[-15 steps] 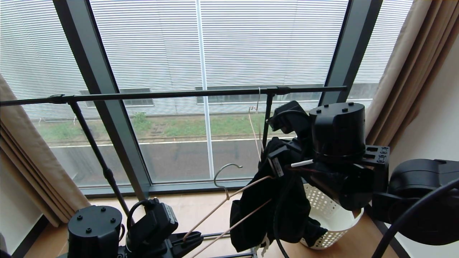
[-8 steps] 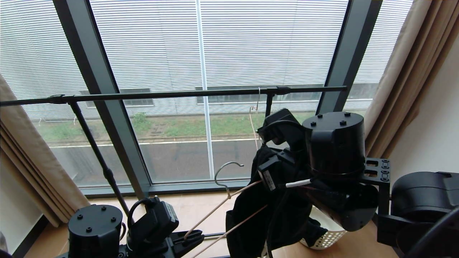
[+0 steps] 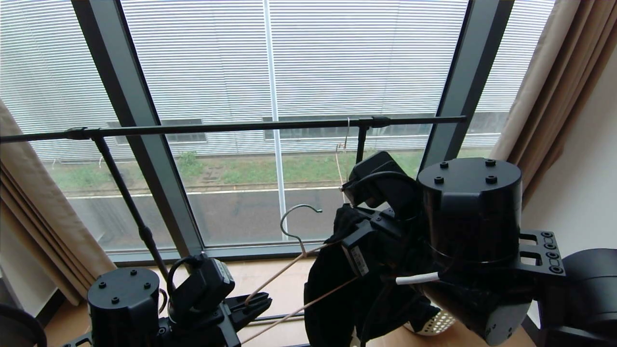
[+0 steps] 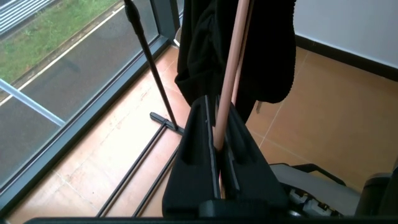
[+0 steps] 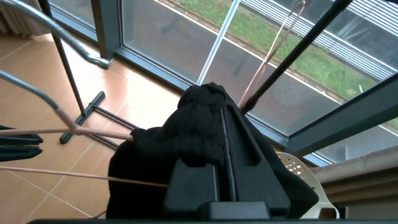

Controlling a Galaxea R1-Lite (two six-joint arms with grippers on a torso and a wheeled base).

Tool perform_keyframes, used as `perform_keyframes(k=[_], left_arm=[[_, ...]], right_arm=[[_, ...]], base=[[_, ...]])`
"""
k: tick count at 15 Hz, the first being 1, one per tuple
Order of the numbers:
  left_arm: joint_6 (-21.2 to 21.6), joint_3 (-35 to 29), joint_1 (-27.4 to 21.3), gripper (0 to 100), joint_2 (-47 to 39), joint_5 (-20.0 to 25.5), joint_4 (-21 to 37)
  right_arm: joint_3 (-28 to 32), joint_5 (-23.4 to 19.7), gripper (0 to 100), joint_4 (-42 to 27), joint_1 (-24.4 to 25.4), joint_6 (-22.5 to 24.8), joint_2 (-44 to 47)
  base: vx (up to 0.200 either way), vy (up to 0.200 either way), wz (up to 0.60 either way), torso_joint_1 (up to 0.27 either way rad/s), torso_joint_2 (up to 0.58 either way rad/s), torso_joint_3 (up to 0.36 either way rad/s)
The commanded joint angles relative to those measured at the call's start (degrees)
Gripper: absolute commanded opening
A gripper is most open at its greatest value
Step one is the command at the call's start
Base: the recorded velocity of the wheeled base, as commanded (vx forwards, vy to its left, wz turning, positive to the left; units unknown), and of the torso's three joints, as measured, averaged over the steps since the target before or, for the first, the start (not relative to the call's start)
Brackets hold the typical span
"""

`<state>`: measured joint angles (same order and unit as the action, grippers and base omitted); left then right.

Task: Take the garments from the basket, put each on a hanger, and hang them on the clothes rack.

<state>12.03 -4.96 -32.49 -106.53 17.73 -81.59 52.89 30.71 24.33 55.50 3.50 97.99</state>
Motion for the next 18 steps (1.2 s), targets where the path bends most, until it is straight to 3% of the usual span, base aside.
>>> perform_keyframes(k=[1, 8, 13, 14, 18], left_arm=[[0.01, 0.39, -0.03, 0, -1.57, -0.06, -0.76], [0.01, 0.48, -0.47, 0, -1.31, -0.06, -0.85], [0.10, 0.83, -0.56, 0, -1.22, -0.06, -1.64], [0.10, 1.01, -0.56, 0, -1.22, -0.06, -1.73], [0.10, 1.36, -0.56, 0, -1.22, -0.06, -2.96]], right_arm=[[0.54, -0.12, 0, 0.10, 2.68, -1.39, 0.36], [3.18, 0.49, 0, -0.07, 4.88, -4.73, 3.53], [3.09, 0.76, 0, 0.01, 2.77, -4.73, 2.21], [3.18, 0.93, 100, -0.07, 1.54, -4.64, 1.86], [2.74, 0.93, 100, -0.43, -2.15, -4.20, 0.71]], base=[[0.000, 0.000, 0.00, 0.000, 0.00, 0.000], [0.000, 0.000, 0.00, 0.000, 0.00, 0.000], [0.000, 0.000, 0.00, 0.000, 0.00, 0.000], [0.000, 0.000, 0.00, 0.000, 0.00, 0.000], [0.000, 0.000, 0.00, 0.000, 0.00, 0.000]])
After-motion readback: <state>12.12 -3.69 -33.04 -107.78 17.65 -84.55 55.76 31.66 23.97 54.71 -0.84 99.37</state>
